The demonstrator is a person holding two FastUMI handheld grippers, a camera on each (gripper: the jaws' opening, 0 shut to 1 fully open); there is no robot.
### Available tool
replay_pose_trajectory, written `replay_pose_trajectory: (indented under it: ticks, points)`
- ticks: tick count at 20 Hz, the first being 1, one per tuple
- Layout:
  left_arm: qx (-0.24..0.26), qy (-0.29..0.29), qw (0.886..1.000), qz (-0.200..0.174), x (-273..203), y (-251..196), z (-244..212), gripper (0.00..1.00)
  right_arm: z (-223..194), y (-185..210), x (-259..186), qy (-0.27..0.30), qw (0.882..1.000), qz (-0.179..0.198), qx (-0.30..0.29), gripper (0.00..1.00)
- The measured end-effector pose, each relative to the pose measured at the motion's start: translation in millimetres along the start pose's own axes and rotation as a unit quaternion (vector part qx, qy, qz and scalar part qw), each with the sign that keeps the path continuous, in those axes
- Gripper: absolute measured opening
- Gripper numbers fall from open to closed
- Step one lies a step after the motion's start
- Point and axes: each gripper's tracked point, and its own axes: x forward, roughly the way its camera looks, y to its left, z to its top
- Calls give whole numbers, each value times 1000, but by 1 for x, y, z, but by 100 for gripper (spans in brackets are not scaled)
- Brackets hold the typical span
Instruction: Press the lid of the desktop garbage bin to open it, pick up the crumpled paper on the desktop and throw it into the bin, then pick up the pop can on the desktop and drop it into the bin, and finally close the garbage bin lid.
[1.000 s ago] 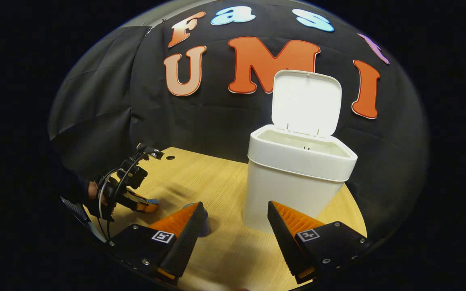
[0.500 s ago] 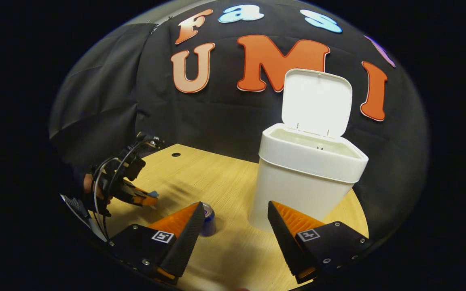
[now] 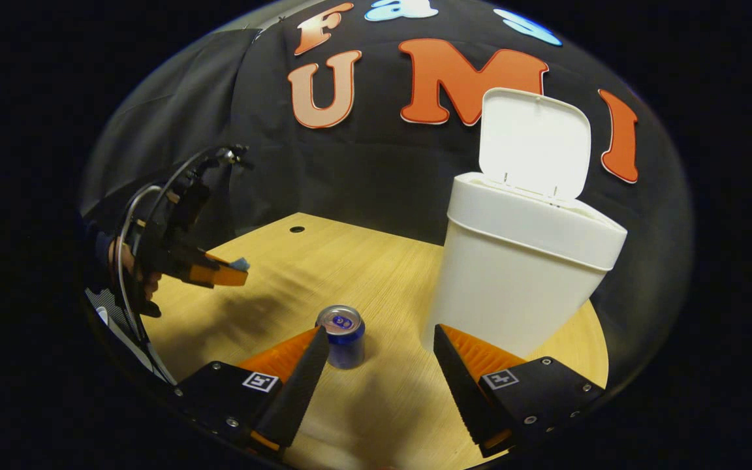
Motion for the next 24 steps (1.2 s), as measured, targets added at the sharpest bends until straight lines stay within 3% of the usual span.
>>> replay_pose_trajectory:
  ticks: [1,10,13,19,24]
  points:
    - [-2,-8,1000,2,12,-9,4,28,-5,4,4,5,1000,6,2,97]
    - [-10,-83,996,4,-41,3,66,28,-33,14,22,31,999,31,-1,98]
    - [-15,-120,992,-24,-62,-14,108,28,-41,14,27,36,999,34,-4,98]
    - [24,-193,978,-81,-92,-58,183,29,-62,16,40,55,998,37,-4,98]
    - [79,-244,957,-135,-102,-118,233,27,-70,13,43,58,998,34,-9,98]
